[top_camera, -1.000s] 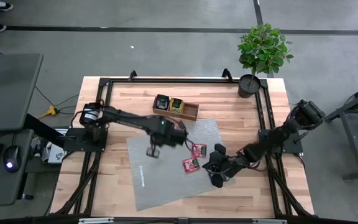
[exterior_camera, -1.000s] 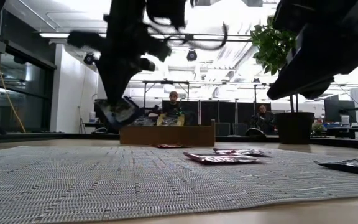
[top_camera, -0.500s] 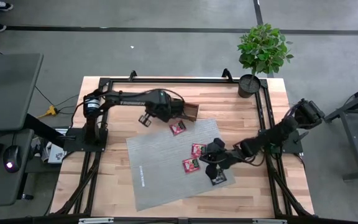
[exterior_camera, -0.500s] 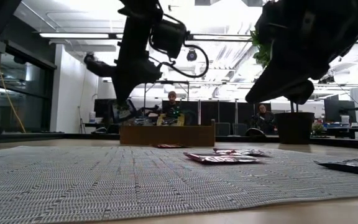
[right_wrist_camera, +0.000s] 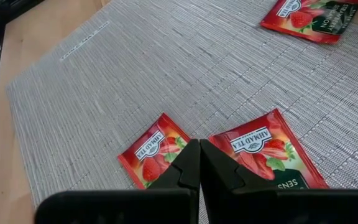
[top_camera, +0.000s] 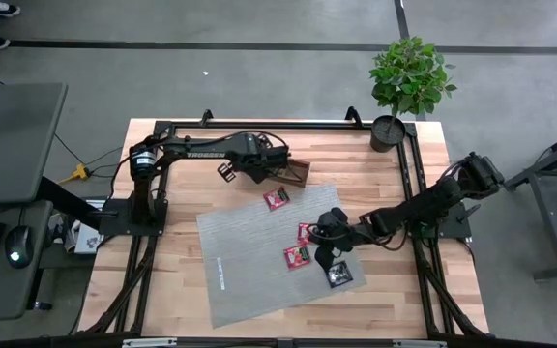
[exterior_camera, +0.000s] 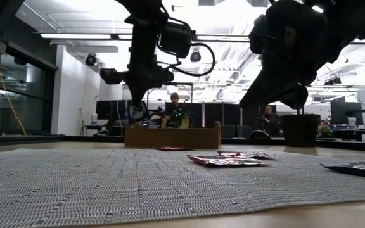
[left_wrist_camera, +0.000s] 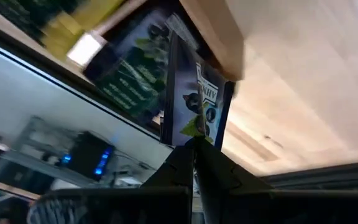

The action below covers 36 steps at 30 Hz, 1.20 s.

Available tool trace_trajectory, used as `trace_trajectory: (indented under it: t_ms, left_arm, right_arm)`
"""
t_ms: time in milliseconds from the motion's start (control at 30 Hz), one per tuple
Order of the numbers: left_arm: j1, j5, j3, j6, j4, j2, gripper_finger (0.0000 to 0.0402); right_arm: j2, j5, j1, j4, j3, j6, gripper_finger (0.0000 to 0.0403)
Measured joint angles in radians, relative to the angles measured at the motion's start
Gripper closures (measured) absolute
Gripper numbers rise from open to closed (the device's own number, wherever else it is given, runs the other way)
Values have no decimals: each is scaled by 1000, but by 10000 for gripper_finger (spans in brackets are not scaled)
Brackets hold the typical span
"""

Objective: Pick & Place Tea
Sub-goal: Put the purple tea bag into the left section of the wooden organizer

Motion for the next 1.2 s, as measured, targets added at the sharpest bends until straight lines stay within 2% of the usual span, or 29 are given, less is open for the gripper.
trace_trajectory:
  t_ms: [133,267,600,1200]
  left_arm:
    - [0,-55,0,78,54,0,401]
    - [1,-66,0,130,79,0,401]
    - [14,-46,0,261,166,17,401]
    - [36,10,0,329,155,16,401]
  right_arm:
    - [0,4,0,0,0,0,402]
    - [0,3,0,0,0,0,402]
    - [0,6,0,0,0,-1,402]
    - [-1,3,0,0,0,2,402]
